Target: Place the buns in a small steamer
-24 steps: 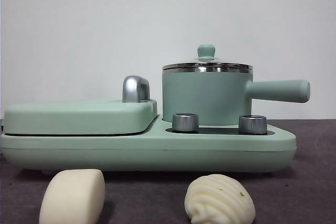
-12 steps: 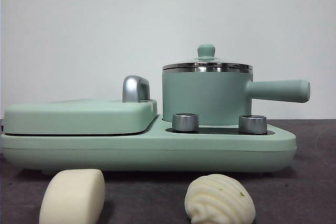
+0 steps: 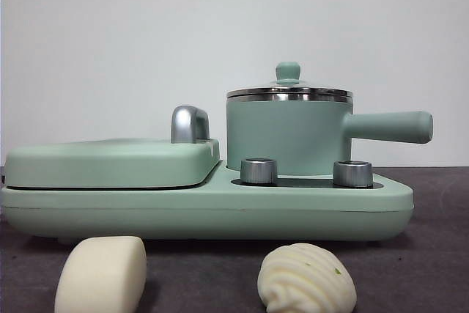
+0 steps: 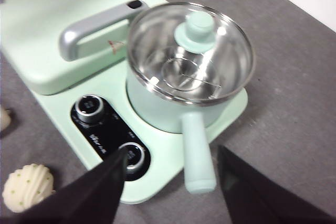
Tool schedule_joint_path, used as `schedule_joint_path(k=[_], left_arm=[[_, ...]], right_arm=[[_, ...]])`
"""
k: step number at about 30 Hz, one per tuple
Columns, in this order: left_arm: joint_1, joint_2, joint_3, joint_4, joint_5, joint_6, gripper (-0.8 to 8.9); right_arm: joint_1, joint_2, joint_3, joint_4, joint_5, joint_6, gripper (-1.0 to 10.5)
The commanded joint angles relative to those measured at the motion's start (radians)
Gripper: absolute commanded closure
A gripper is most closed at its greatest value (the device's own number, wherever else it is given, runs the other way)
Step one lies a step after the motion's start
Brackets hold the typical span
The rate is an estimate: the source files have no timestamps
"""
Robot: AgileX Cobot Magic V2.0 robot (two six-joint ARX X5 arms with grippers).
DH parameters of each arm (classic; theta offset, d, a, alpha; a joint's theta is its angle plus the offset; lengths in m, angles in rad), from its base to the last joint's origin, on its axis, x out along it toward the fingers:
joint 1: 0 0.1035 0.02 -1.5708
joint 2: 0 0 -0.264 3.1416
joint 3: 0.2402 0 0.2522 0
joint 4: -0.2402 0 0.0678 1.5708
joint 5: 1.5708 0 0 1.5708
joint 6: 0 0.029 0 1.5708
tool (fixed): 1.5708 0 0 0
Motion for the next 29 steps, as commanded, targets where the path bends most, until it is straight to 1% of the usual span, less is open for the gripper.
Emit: schedule_joint_path(k=[1, 5, 9, 11, 15, 19, 22, 25, 27, 29], left_arm=[[-0.016, 0.011, 0.024, 0.024, 0.007, 0.018, 4.71], [-0.047, 0.031, 0.024, 0.079, 0.007, 0.019, 4.71], [-0.098, 0.088, 0.024, 0.169, 0.007, 0.025, 4.72], [-0.126, 0.13, 0.024, 0.225, 0.007, 0.018, 4.72], [-0.179, 0.245, 0.024, 0.399, 0.007, -0.095, 4.72], [-0.236, 0.368, 0.024, 0.621, -0.002, -0.185, 4.72], [-0.281, 0.461, 0.024, 0.782, -0.044, -0.23, 4.72], [-0.32, 0.541, 0.026, 0.906, -0.124, -0.247, 4.73], [-0.337, 0.584, 0.035, 0.956, -0.161, -0.261, 4.74], [-0.35, 0.633, 0.061, 0.982, -0.175, -0.278, 4.74]], right_arm=[[0.005, 0.005, 0.016, 0.006, 0.002, -0.006, 6.5], [0.021, 0.005, 0.016, 0.007, 0.008, 0.003, 6.5], [0.06, 0.006, 0.016, 0.006, 0.071, 0.02, 6.5], [0.076, 0.006, 0.016, 0.006, 0.089, 0.021, 6.5], [0.085, 0.006, 0.016, 0.007, 0.105, 0.076, 6.5], [0.084, 0.006, 0.016, 0.007, 0.105, 0.1, 6.5], [0.084, 0.006, 0.016, 0.009, 0.106, 0.101, 6.5], [0.083, 0.006, 0.016, 0.021, 0.108, 0.122, 6.5], [0.082, 0.006, 0.016, 0.026, 0.107, 0.143, 6.5], [0.082, 0.006, 0.016, 0.026, 0.107, 0.151, 6.5]])
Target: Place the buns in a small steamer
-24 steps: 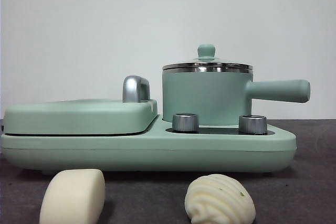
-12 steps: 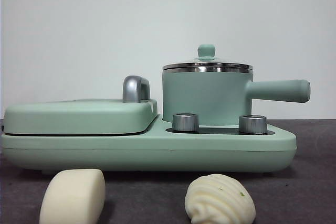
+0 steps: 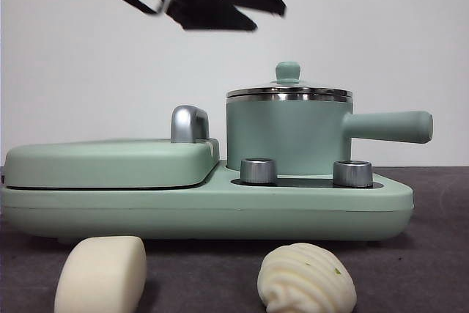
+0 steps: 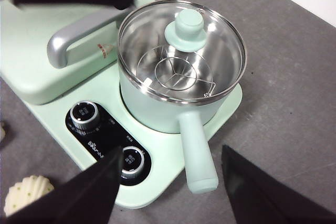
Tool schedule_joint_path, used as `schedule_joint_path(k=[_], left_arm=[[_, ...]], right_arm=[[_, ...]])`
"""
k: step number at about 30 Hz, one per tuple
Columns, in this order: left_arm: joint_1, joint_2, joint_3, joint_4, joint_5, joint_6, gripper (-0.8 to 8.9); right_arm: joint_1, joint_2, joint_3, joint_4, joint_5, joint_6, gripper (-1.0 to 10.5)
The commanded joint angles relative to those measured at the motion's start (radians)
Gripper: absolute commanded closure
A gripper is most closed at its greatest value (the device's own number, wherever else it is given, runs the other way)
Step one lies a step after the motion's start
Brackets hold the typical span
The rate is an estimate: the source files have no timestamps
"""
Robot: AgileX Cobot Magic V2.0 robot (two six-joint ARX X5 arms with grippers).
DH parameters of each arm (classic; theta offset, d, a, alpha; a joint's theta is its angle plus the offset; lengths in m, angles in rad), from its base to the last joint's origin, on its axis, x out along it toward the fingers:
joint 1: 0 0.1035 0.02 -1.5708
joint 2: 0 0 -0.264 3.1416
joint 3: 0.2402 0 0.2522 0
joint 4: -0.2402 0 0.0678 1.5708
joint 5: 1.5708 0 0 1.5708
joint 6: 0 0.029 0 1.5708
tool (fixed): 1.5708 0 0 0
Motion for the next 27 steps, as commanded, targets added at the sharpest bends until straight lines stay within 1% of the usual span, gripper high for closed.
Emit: schedule_joint_path(k=[1, 4, 10, 22, 24, 27], left_arm=[[-0.019, 0.069, 0.064, 0.037, -0.019, -0.04, 4.74], [-0.027, 0.141, 0.129, 0.032, -0.042, -0.041, 4.74], [-0.029, 0.258, 0.24, 0.005, -0.043, -0.048, 4.74], [-0.03, 0.323, 0.247, -0.041, -0.043, -0.048, 4.77], [-0.03, 0.323, 0.247, -0.051, -0.043, -0.048, 5.26], [-0.03, 0.323, 0.247, -0.053, -0.043, -0.047, 6.69]], right_arm=[[0.004, 0.006, 0.016, 0.01, 0.002, 0.038, 6.5], [0.004, 0.006, 0.016, 0.01, 0.002, 0.044, 6.5], [0.004, 0.006, 0.016, 0.014, 0.002, 0.045, 6.5], [0.004, 0.006, 0.016, 0.028, 0.002, 0.044, 6.5], [0.004, 0.006, 0.016, 0.028, 0.002, 0.045, 6.5], [0.004, 0.006, 0.016, 0.027, 0.002, 0.044, 6.5]])
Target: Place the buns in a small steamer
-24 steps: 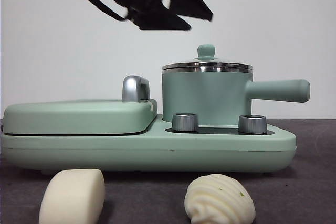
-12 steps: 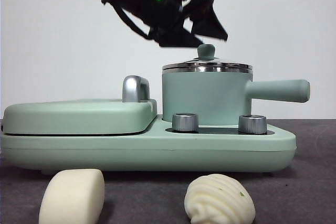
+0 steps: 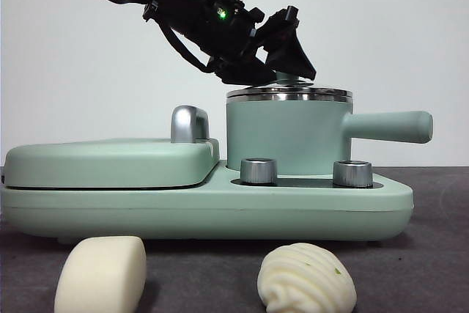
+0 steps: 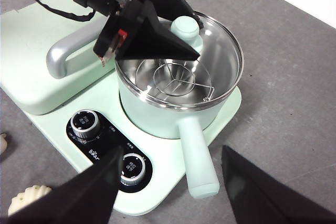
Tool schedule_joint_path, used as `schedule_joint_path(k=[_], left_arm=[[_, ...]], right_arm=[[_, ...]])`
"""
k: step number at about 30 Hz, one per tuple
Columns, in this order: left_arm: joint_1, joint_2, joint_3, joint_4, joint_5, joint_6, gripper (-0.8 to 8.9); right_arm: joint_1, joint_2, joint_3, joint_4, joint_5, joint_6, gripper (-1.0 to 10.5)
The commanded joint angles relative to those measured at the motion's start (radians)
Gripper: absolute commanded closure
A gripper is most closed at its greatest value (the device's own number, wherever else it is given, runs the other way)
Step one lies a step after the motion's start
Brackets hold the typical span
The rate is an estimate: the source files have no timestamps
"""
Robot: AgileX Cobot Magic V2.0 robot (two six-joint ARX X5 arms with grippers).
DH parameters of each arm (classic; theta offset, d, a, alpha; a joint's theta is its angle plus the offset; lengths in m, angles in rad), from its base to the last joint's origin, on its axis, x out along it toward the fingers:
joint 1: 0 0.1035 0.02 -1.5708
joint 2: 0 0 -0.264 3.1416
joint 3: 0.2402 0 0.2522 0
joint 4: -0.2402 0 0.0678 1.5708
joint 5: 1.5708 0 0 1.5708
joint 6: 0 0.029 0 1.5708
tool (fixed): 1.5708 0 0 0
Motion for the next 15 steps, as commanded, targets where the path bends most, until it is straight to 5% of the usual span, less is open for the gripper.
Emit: schedule_joint_path(k=[1, 4, 15], left_arm=[[-0.01, 0.029, 0.021, 0.0, 0.002, -0.003, 7.08], [-0.01, 0.029, 0.021, 0.0, 0.002, 0.001, 8.04], [-0.01, -0.005, 0.021, 0.005, 0.002, 0.005, 8.06]], right_arm=[[0.004, 0.006, 0.016, 0.01, 0.002, 0.013, 6.5], [0.004, 0.006, 0.016, 0.01, 0.003, 0.013, 6.5], [0.004, 0.006, 0.015, 0.01, 0.003, 0.013, 6.5]])
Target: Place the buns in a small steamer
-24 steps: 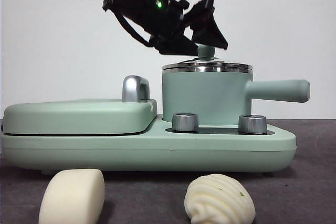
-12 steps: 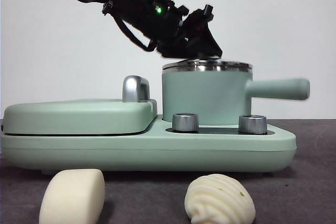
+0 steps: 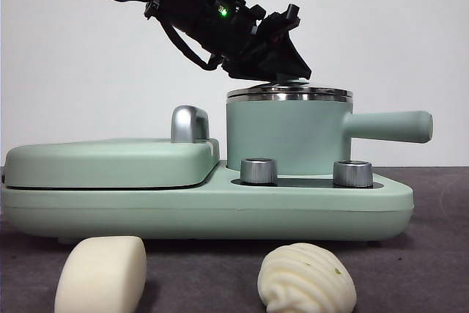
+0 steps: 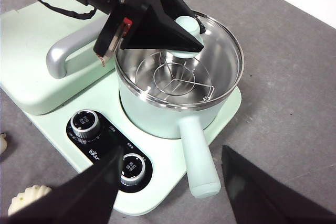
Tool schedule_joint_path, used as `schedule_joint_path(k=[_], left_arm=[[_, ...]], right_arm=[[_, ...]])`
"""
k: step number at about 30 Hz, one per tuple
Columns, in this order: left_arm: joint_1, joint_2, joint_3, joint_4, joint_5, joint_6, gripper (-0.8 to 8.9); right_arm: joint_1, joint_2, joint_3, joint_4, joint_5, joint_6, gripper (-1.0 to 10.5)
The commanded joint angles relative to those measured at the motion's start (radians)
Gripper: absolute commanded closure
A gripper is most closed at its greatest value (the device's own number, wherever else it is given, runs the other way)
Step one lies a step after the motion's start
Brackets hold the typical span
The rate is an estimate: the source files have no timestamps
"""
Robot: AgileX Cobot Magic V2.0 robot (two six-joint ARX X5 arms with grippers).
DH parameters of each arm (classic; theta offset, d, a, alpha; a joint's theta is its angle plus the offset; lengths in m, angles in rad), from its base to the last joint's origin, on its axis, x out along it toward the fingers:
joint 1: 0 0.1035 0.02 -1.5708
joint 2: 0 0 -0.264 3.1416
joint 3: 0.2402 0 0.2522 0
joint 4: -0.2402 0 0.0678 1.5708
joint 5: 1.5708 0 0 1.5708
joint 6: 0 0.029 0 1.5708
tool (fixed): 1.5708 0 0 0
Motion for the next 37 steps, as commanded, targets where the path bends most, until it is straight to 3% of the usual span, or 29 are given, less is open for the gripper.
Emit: schedule_joint_path(k=[1, 11, 16, 19, 25, 28, 37], left_arm=[[-0.008, -0.014, 0.014, 0.0, 0.003, -0.016, 8.06], [0.006, -0.134, 0.014, -0.053, 0.003, -0.016, 8.06], [0.031, -0.212, 0.014, -0.198, 0.003, -0.017, 8.06], [0.05, -0.266, 0.014, -0.313, -0.01, -0.016, 8.03], [0.102, -0.363, 0.014, -0.441, -0.063, 0.002, 8.02], [0.142, -0.404, 0.014, -0.476, -0.064, 0.002, 8.02], [0.268, -0.517, 0.014, -0.58, -0.064, 0.025, 8.03]], right_arm=[[0.004, 0.006, 0.016, 0.01, 0.003, 0.013, 6.5], [0.004, 0.006, 0.016, 0.01, 0.002, 0.008, 6.5], [0.007, 0.007, 0.016, -0.002, -0.004, -0.04, 6.4], [0.033, 0.017, 0.016, -0.024, -0.004, -0.092, 5.5], [0.146, 0.089, 0.016, -0.045, -0.029, -0.1, 5.1], [0.224, 0.154, 0.016, -0.018, -0.051, 0.002, 5.1], [0.351, 0.336, 0.017, 0.103, -0.147, 0.504, 5.1]])
